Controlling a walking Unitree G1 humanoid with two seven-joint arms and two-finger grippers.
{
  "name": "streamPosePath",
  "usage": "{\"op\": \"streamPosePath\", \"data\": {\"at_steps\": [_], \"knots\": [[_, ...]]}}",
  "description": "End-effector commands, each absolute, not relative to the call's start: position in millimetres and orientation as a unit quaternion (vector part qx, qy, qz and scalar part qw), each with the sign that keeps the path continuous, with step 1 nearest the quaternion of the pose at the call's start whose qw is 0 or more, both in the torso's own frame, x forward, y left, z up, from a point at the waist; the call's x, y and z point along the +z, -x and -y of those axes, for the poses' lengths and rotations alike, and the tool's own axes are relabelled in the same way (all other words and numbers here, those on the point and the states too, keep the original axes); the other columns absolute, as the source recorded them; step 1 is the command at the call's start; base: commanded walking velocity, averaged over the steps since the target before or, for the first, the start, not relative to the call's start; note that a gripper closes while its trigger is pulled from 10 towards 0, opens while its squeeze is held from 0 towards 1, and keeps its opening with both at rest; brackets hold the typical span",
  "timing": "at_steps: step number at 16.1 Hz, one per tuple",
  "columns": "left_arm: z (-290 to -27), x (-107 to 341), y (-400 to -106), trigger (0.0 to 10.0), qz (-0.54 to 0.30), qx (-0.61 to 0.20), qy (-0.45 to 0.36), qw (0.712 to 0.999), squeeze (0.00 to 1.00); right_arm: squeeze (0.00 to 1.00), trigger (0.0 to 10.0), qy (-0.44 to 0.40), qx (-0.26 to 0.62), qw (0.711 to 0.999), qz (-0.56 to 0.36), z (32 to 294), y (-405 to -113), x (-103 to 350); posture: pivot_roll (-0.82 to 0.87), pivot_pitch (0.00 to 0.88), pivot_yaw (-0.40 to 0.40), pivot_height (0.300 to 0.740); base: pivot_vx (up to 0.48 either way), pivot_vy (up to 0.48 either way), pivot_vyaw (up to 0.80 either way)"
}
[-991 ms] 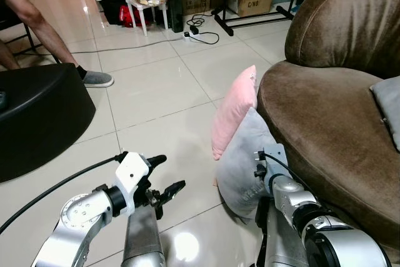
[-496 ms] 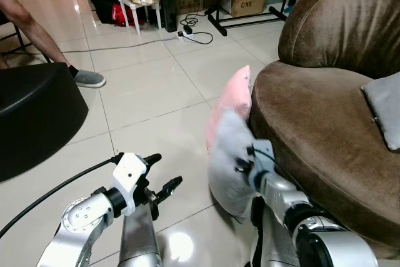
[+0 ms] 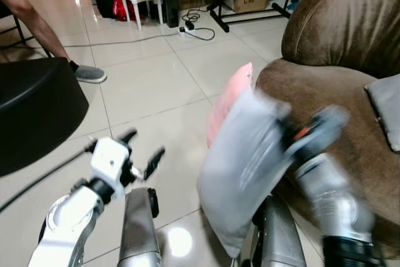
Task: Move the pillow to the sofa from floor
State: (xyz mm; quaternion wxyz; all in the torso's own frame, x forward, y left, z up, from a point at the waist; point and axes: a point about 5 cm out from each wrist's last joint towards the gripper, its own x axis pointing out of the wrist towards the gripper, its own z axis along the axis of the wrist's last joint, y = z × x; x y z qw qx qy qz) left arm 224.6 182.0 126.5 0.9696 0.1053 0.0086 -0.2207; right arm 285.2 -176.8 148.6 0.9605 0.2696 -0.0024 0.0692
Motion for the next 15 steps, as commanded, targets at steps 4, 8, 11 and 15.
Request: {"op": "streamPosePath", "data": {"at_steps": [4,8,11,15], "knots": [[-176.2,149.1,-245.7,10.0,0.036,-0.161,-0.108,0.980,0.00,0.00,10.0,-0.233,0.046,0.962,0.137,184.5,-275.8,226.3,0.05,0.000,-0.038,0.491,0.000,0.000,0.00],[-174.0,164.9,-257.7,10.0,0.064,-0.147,-0.119,0.980,0.00,0.00,10.0,-0.230,0.006,0.951,0.208,196.5,-288.2,281.5,0.06,0.000,-0.034,0.531,0.000,0.000,0.00],[-176.6,167.2,-260.2,10.0,0.065,-0.136,-0.123,0.981,0.00,0.00,10.0,-0.211,-0.008,0.943,0.257,202.0,-291.7,313.2,0.06,0.000,-0.031,0.551,0.000,0.000,0.00],[-181.1,169.2,-263.2,10.0,0.067,-0.128,-0.129,0.981,0.00,0.00,10.0,-0.218,-0.030,0.931,0.291,212.2,-299.3,340.6,0.07,0.000,-0.035,0.596,0.000,0.000,0.00]]}}
